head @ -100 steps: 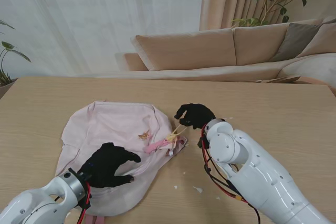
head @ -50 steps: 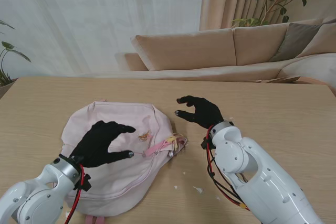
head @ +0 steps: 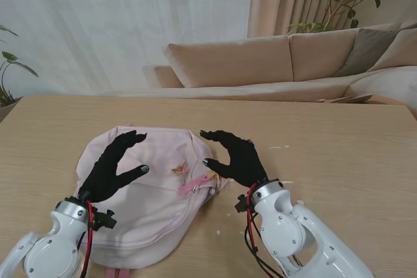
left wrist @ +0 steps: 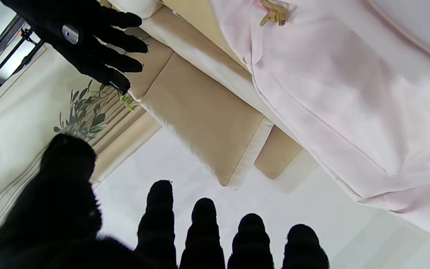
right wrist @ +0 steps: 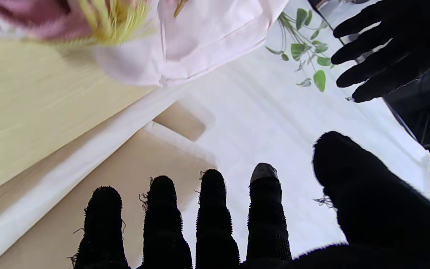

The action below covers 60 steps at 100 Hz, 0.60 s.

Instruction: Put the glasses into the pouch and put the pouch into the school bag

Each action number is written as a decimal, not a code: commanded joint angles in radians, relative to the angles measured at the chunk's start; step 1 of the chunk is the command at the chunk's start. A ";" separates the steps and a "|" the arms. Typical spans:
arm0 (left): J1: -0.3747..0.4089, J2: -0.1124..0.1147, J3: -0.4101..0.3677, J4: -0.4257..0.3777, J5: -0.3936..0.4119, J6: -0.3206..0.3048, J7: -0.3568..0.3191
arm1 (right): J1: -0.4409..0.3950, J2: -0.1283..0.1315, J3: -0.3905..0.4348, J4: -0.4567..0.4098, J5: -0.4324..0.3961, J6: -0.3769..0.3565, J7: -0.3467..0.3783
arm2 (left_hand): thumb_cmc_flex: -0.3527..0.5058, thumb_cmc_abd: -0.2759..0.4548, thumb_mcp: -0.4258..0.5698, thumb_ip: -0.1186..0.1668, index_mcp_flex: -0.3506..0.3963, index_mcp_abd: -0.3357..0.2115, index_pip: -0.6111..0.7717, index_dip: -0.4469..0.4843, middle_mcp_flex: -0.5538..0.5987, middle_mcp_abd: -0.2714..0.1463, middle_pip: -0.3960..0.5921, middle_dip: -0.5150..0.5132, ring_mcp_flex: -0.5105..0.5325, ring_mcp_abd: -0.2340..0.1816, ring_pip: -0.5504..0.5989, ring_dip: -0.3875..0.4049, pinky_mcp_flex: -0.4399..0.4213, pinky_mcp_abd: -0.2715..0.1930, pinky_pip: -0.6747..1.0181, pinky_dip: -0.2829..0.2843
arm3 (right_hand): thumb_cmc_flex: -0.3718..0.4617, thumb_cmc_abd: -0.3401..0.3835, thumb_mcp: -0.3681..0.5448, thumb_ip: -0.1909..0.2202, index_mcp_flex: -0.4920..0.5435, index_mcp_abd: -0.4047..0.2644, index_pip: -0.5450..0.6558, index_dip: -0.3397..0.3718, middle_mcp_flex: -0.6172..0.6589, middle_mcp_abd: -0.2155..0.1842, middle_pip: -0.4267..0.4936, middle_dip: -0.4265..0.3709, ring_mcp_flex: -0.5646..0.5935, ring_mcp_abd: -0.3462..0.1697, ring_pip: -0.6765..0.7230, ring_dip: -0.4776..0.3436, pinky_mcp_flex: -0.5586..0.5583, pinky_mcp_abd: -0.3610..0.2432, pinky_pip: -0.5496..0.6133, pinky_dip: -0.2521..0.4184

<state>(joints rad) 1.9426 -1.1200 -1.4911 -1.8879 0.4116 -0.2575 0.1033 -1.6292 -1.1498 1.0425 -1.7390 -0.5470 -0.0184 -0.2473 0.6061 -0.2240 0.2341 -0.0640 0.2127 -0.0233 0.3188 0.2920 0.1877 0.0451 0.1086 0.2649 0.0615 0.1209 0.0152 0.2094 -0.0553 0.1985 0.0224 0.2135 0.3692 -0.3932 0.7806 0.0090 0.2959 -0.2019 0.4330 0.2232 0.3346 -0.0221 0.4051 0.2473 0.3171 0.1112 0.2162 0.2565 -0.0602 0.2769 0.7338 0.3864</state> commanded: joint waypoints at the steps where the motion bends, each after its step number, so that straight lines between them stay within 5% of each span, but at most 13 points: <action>1: 0.029 -0.020 0.011 0.015 0.015 -0.017 0.024 | -0.032 -0.014 -0.017 0.005 0.007 -0.014 -0.001 | 0.009 0.047 -0.005 0.016 -0.062 -0.036 -0.016 -0.014 -0.050 -0.047 -0.038 -0.011 -0.038 -0.052 -0.025 -0.049 0.002 -0.050 -0.032 -0.052 | 0.018 0.017 0.017 0.025 -0.050 -0.040 -0.024 -0.026 -0.051 -0.048 -0.020 -0.014 -0.055 -0.068 -0.022 -0.024 -0.039 -0.060 -0.037 -0.032; 19: 0.048 -0.039 0.046 0.033 -0.040 -0.034 0.090 | -0.054 -0.020 -0.029 0.030 0.036 -0.080 -0.029 | 0.018 0.045 0.017 0.015 -0.051 -0.037 -0.011 -0.020 -0.054 -0.050 -0.051 -0.005 -0.036 -0.043 -0.026 -0.060 0.004 -0.053 -0.033 -0.063 | 0.012 0.029 0.006 0.030 -0.088 -0.072 -0.027 -0.046 -0.087 -0.106 -0.038 -0.024 -0.109 -0.111 -0.036 -0.041 -0.061 -0.111 -0.085 -0.063; 38: 0.035 -0.045 0.085 0.040 -0.066 -0.004 0.111 | -0.047 -0.032 -0.045 0.078 0.101 -0.141 -0.043 | -0.023 0.068 0.018 0.012 -0.057 -0.058 -0.084 -0.082 -0.073 -0.071 -0.097 -0.009 -0.039 -0.040 -0.028 -0.078 0.006 -0.063 -0.031 -0.080 | -0.029 0.088 -0.105 -0.011 -0.132 -0.089 -0.057 -0.085 -0.117 -0.149 -0.070 -0.042 -0.151 -0.160 -0.064 -0.062 -0.060 -0.154 -0.184 -0.065; 60: 0.015 -0.033 0.125 0.051 -0.086 0.007 0.052 | -0.043 -0.034 -0.040 0.108 0.155 -0.215 -0.027 | -0.025 0.078 0.005 0.010 -0.057 -0.077 -0.083 -0.106 -0.075 -0.088 -0.118 -0.062 -0.038 -0.088 -0.038 -0.119 0.009 -0.085 -0.036 -0.106 | -0.070 0.177 -0.210 -0.014 -0.173 -0.086 -0.098 -0.140 -0.133 -0.175 -0.123 -0.067 -0.189 -0.199 -0.094 -0.084 -0.060 -0.186 -0.309 -0.012</action>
<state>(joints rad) 1.9594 -1.1521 -1.3845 -1.8382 0.3224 -0.2512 0.1757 -1.6665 -1.1842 0.9995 -1.6248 -0.3937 -0.2334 -0.3019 0.6123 -0.1821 0.2449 -0.0640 0.1966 -0.0482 0.2671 0.2030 0.1388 0.0013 0.0206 0.2253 0.0508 0.0836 -0.0076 0.1161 -0.0480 0.1598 0.0119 0.1363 0.3370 -0.2466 0.5981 0.0228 0.1620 -0.2652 0.3600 0.1052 0.2387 -0.1596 0.3067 0.1935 0.1663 -0.0276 0.1409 0.1895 -0.1081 0.1470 0.4615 0.3557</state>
